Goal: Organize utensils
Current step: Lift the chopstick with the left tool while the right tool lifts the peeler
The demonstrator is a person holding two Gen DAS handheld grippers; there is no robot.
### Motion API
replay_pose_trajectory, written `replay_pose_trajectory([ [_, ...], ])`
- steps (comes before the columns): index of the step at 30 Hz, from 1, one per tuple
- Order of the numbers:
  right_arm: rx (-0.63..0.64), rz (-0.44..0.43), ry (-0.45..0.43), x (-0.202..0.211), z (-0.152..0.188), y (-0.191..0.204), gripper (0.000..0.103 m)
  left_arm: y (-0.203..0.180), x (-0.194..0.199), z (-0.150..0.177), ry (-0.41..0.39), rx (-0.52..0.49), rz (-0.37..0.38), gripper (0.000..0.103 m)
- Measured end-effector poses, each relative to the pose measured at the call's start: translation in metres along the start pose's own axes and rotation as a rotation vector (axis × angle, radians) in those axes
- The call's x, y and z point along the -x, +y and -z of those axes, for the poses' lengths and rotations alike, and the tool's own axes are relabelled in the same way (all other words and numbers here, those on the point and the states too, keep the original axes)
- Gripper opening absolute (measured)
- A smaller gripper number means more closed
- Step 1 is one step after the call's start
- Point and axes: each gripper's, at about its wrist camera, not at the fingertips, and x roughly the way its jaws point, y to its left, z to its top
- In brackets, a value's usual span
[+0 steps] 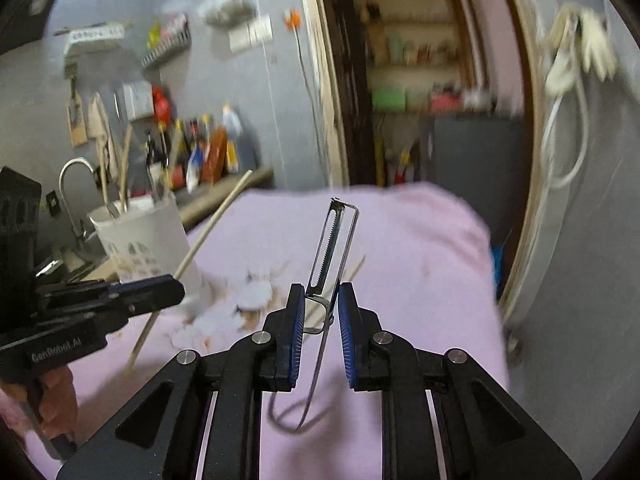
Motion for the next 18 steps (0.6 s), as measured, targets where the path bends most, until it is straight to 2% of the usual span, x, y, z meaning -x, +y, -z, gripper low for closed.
replay_pose_trajectory([
  [3, 0.060, 0.035, -0.110, 0.018, -0.009, 0.018, 0.014, 0.001, 0.015, -0.009, -0.096, 0.005, -0.004, 0.003],
  [6, 0.114, 0.057, -0.189, 0.028, -0.021, 0.035, 0.014, 0.005, 0.025, -0.016, -0.155, 0.029, -0.010, 0.003],
  [10, 0.155, 0.041, -0.249, 0.031, -0.037, 0.054, 0.014, 0.023, 0.044, -0.030, -0.219, 0.065, -0.023, 0.003],
  [18, 0.174, -0.048, -0.333, 0.031, -0.063, 0.085, 0.014, 0.069, 0.085, -0.056, -0.351, 0.119, -0.100, 0.003],
])
